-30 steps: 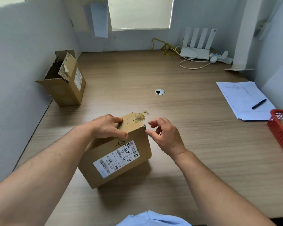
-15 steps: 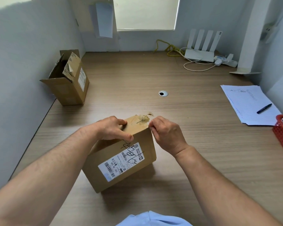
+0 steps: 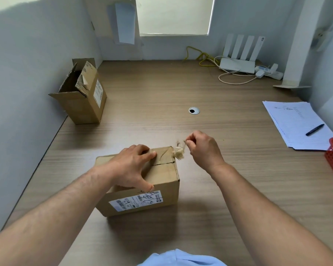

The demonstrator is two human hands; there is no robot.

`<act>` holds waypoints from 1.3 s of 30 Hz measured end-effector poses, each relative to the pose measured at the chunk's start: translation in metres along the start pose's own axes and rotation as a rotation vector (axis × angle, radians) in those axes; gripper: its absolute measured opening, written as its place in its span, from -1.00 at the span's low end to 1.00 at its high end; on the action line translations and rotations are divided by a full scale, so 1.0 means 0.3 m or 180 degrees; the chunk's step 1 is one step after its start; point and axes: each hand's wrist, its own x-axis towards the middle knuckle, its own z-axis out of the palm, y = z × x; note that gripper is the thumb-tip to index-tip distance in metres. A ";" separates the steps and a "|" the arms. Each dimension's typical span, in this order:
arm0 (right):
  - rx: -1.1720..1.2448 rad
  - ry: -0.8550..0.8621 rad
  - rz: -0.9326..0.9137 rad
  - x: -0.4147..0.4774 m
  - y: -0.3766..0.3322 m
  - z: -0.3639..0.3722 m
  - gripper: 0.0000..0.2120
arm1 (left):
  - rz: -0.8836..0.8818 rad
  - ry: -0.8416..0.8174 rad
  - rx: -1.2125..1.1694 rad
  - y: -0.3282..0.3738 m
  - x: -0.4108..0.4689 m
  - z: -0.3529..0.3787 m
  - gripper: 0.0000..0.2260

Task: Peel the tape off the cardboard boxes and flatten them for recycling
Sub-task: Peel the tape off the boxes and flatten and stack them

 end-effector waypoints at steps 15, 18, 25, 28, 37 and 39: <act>0.0474 -0.0554 -0.0138 -0.080 0.000 0.037 -0.69 | -0.0078 0.0131 0.0023 0.035 -0.018 0.024 -0.04; 0.0536 -0.0379 -0.0009 -0.077 -0.005 0.045 -0.83 | -0.0055 0.0202 0.0015 0.037 -0.027 0.037 -0.03; 0.1210 0.0388 0.0655 -0.104 0.029 0.043 -0.75 | 0.0025 0.0353 -0.0058 0.064 -0.026 0.046 -0.04; 0.1322 0.0783 0.0803 -0.122 0.052 0.000 -0.79 | 0.0056 0.0430 -0.0132 0.076 -0.001 0.048 -0.02; 0.1659 0.1144 0.0681 -0.125 0.252 -0.233 -0.67 | 0.0016 0.0508 -0.0061 0.318 0.113 0.026 -0.01; 0.1715 0.1179 0.0699 -0.131 0.337 -0.318 -0.74 | 0.0041 0.0519 -0.0072 0.425 0.173 0.018 0.00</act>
